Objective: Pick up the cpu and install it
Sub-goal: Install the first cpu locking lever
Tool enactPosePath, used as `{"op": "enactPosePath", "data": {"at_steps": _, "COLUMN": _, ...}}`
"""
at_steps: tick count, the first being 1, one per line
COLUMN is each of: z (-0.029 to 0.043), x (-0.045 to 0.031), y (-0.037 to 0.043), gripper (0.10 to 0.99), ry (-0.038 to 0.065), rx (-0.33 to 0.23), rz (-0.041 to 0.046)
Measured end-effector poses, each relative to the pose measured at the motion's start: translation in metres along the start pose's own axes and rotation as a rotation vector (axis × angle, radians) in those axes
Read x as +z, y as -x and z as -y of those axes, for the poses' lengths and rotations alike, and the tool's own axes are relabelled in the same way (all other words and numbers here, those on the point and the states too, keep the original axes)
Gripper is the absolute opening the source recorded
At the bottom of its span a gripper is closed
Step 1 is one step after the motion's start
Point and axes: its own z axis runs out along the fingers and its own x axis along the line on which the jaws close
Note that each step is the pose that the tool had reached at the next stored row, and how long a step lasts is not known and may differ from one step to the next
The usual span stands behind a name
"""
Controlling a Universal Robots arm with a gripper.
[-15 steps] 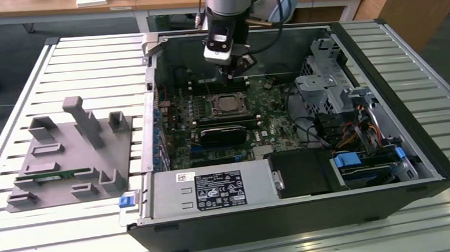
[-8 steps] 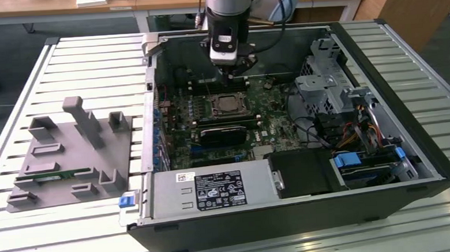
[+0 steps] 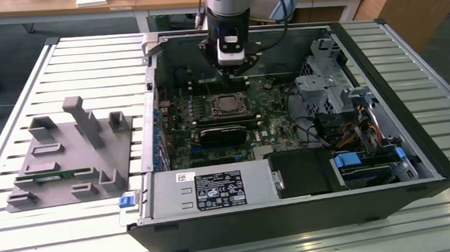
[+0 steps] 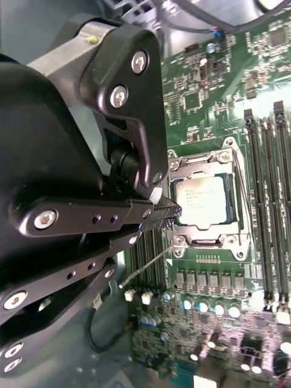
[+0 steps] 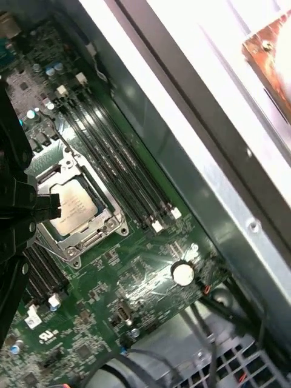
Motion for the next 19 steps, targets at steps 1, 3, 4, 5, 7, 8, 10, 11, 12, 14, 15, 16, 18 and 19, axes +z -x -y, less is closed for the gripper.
{"op": "enactPosePath", "data": {"at_steps": 1, "z": 0.0, "x": 0.0001, "y": 0.0, "gripper": 0.106, "ry": 0.0, "rx": -0.02, "rz": -0.0006}}
{"op": "enactPosePath", "data": {"at_steps": 3, "z": 0.0, "x": 0.0003, "y": 0.0, "gripper": 0.106, "ry": 0.0, "rx": -0.055, "rz": -0.0017}}
{"op": "enactPosePath", "data": {"at_steps": 4, "z": 0.0, "x": 0.0004, "y": 0.0, "gripper": 0.106, "ry": 0.0, "rx": -0.074, "rz": -0.0022}}
{"op": "enactPosePath", "data": {"at_steps": 5, "z": 0.0, "x": 0.0005, "y": 0.0, "gripper": 0.106, "ry": 0.001, "rx": -0.091, "rz": -0.0028}}
{"op": "enactPosePath", "data": {"at_steps": 7, "z": 0.0, "x": 0.0006, "y": 0.0, "gripper": 0.106, "ry": 0.001, "rx": -0.127, "rz": -0.0038}}
{"op": "enactPosePath", "data": {"at_steps": 8, "z": 0.0, "x": 0.0007, "y": 0.0, "gripper": 0.106, "ry": 0.001, "rx": -0.147, "rz": -0.0044}}
{"op": "enactPosePath", "data": {"at_steps": 10, "z": 0.0, "x": 0.0008, "y": 0.0, "gripper": 0.106, "ry": 0.001, "rx": -0.182, "rz": -0.0054}}
{"op": "enactPosePath", "data": {"at_steps": 11, "z": 0.0, "x": 0.0009, "y": 0.0, "gripper": 0.106, "ry": 0.001, "rx": -0.201, "rz": -0.006}}
{"op": "enactPosePath", "data": {"at_steps": 12, "z": 0.0, "x": 0.001, "y": 0.0, "gripper": 0.106, "ry": 0.001, "rx": -0.219, "rz": -0.0065}}
{"op": "enactPosePath", "data": {"at_steps": 14, "z": 0.0, "x": 0.0012, "y": 0.0, "gripper": 0.106, "ry": 0.002, "rx": -0.253, "rz": -0.0077}}
{"op": "enactPosePath", "data": {"at_steps": 15, "z": 0.0, "x": 0.0013, "y": 0.0, "gripper": 0.106, "ry": 0.002, "rx": -0.27, "rz": -0.0083}}
{"op": "enactPosePath", "data": {"at_steps": 16, "z": 0.0, "x": 0.0013, "y": 0.0, "gripper": 0.106, "ry": 0.002, "rx": -0.285, "rz": -0.0089}}
{"op": "enactPosePath", "data": {"at_steps": 18, "z": 0.0, "x": 0.0015, "y": 0.0, "gripper": 0.106, "ry": 0.004, "rx": -0.314, "rz": -0.0103}}
{"op": "enactPosePath", "data": {"at_steps": 19, "z": 0.0, "x": 0.0016, "y": 0.0, "gripper": 0.106, "ry": 0.005, "rx": -0.329, "rz": -0.0111}}
